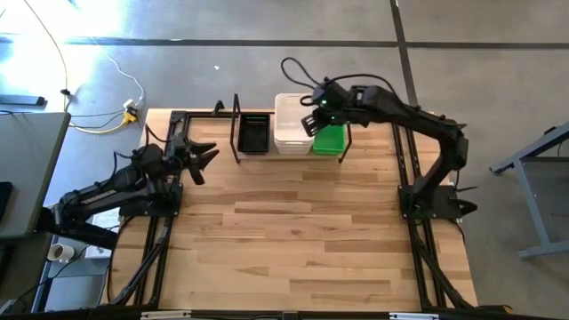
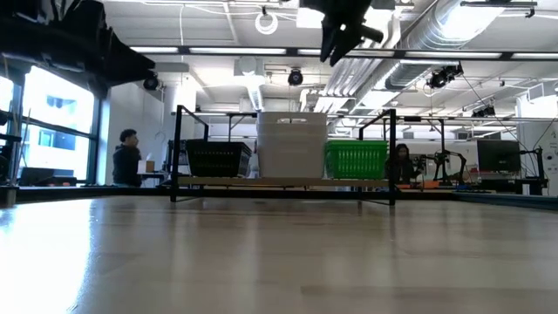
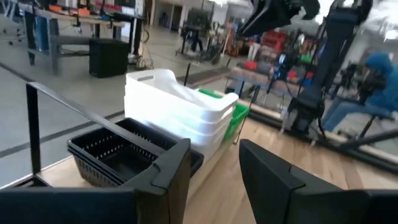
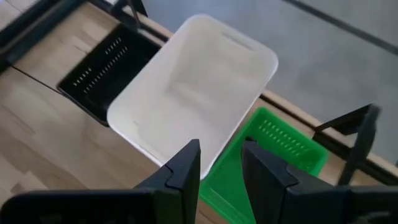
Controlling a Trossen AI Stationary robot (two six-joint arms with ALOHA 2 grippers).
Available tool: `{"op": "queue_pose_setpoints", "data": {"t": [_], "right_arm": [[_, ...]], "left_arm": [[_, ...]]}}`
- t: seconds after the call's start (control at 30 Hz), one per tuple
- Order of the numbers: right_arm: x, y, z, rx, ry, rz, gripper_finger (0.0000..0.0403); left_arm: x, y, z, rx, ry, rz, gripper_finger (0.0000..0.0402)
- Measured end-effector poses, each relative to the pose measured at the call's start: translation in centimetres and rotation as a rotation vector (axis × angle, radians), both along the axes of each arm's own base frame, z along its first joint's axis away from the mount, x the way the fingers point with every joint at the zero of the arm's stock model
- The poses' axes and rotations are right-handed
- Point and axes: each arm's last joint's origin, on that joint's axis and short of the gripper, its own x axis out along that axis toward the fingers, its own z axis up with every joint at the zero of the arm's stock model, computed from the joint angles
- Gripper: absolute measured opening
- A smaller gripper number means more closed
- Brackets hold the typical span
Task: Stack baskets on shelf by color
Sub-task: Return to Home Position
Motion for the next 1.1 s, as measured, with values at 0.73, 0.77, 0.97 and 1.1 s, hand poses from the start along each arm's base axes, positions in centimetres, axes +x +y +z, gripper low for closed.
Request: {"op": "queue_pose_setpoints", "data": {"t": [0.73,0.77,0.97,1.1], "right_arm": [[-14.0,4.7,8.2,-0.242,-0.006,0.029,0.0103],[-14.6,5.0,8.4,-0.252,-0.007,0.028,0.0103],[-18.8,6.6,8.9,-0.295,-0.055,0.031,0.0103],[-20.6,7.3,6.4,-0.313,-0.172,0.028,0.0103]], "left_arm": [[0.7,0.6,-5.2,-0.013,-0.006,0.05,0.0129],[0.7,0.6,-5.4,-0.023,0.012,0.05,0.0129],[0.7,0.5,-5.6,-0.035,0.032,0.039,0.0129],[0.7,0.5,-5.6,-0.034,0.031,0.038,0.0129]]}}
